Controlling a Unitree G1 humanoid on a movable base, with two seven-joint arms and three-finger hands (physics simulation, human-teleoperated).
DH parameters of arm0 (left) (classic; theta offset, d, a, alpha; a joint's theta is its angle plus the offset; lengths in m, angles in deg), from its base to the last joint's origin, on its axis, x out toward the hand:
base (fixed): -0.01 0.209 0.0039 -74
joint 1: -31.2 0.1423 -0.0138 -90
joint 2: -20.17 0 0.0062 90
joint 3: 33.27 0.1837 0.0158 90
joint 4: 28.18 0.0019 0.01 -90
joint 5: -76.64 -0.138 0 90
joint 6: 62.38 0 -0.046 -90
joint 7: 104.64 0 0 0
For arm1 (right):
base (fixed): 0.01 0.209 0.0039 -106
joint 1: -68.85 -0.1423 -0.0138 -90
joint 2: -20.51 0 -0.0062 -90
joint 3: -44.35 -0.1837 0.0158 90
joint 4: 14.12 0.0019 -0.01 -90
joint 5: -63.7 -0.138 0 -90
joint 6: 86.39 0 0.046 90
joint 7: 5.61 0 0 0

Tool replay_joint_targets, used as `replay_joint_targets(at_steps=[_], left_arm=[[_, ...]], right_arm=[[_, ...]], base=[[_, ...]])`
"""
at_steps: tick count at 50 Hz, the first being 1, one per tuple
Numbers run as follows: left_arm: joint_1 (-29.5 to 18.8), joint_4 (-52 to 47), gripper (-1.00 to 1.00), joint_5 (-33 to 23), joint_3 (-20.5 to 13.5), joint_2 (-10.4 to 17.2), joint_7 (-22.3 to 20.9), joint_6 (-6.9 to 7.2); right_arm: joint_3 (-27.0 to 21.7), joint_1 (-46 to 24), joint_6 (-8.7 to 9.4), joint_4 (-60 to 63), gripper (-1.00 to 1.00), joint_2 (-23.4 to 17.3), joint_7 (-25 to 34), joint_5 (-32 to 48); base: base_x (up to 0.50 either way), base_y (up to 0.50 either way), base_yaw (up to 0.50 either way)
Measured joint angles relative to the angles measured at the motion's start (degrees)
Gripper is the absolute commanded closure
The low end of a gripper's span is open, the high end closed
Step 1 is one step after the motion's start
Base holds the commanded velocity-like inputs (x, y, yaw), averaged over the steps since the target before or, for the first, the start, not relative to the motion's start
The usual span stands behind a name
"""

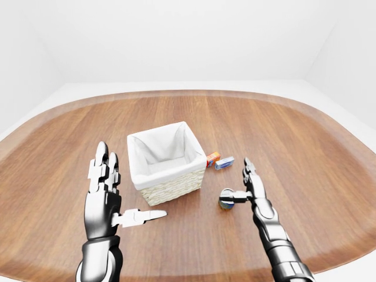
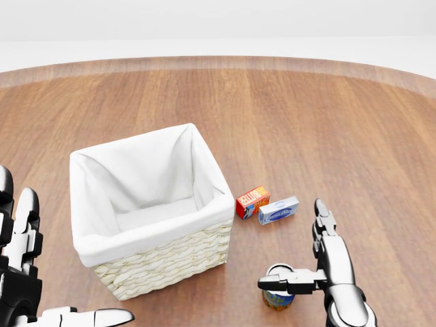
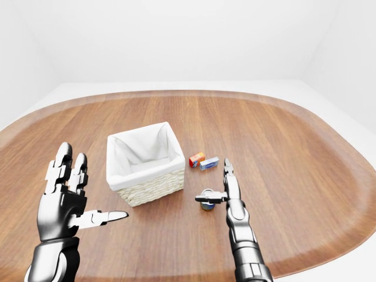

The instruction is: Pick up the alphabet soup and put it in the basket.

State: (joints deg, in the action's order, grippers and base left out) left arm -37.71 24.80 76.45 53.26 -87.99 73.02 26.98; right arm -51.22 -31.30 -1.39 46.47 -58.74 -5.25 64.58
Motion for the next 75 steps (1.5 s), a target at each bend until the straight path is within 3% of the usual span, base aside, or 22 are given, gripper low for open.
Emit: replay_joint_targets(at_steps=[19,75], left_arm=[[0.32,-0.06,-1.0,-0.07,0.55,0.09,0.09,0.03],[3.48,-3.2,-1.0,0.76,2.07,0.41,-0.51,-0.4]], right_arm=[[1.36,-4.1,0.0,-15.4,-1.0,0.23,-1.82,2.42],[2.91,-13.61,0.0,-34.6,-1.0,0.44,-3.51,4.93]], base=[[0.0,0.0,0.0],[0.0,0.0,0.0]])
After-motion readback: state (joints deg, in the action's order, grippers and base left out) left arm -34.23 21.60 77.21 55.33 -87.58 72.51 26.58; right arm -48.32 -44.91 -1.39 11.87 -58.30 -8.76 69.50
